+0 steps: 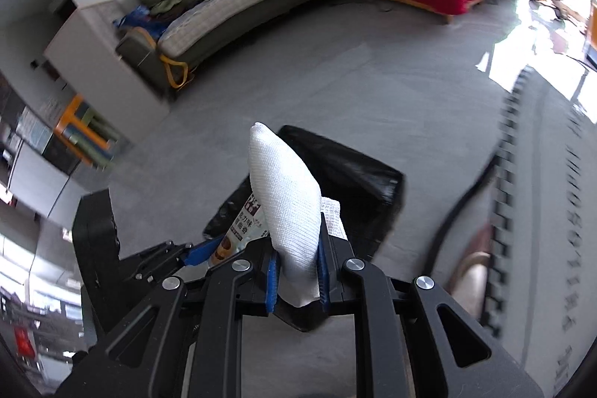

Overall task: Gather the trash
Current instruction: 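Carry the white cloth and biscuit wrapper toward the bin, then open both grippers over the bin to drop the cloth and wrapper, then move both open grippers back to the pink bag and clear jar, then grasp the pink-filled bag with the left gripper while the right gripper grasps the clear jar rim, then carry the pink bag and clear jar to the bin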

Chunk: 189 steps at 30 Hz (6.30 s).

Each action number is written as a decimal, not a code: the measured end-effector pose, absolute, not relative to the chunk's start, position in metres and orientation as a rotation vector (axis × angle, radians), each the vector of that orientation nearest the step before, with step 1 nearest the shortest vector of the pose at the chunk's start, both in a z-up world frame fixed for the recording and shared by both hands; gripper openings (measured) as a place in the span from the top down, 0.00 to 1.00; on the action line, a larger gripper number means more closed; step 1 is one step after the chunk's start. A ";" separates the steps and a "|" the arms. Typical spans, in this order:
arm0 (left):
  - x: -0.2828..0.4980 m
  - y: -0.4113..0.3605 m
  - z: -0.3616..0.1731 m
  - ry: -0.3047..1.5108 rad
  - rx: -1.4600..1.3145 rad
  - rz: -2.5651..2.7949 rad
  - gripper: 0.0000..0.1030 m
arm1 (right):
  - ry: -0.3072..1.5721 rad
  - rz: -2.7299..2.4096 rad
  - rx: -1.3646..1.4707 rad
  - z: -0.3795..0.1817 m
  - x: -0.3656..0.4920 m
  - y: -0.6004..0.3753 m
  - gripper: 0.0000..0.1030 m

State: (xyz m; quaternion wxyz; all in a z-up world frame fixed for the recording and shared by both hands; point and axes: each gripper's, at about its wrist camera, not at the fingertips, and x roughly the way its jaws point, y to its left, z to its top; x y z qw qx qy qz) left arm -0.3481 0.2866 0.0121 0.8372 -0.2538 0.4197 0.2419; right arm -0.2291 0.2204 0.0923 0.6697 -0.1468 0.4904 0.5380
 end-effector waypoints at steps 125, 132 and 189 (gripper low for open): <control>0.211 -0.104 0.016 1.019 -0.041 -0.302 0.45 | 0.883 0.039 -0.079 0.051 0.183 -0.264 0.76; 0.197 -0.087 0.022 1.036 -0.103 -0.349 0.67 | 0.849 0.038 -0.021 0.056 0.182 -0.270 0.90; -0.184 0.166 0.092 0.799 -0.360 0.001 0.68 | 0.905 0.531 -0.121 0.121 -0.059 -0.026 0.95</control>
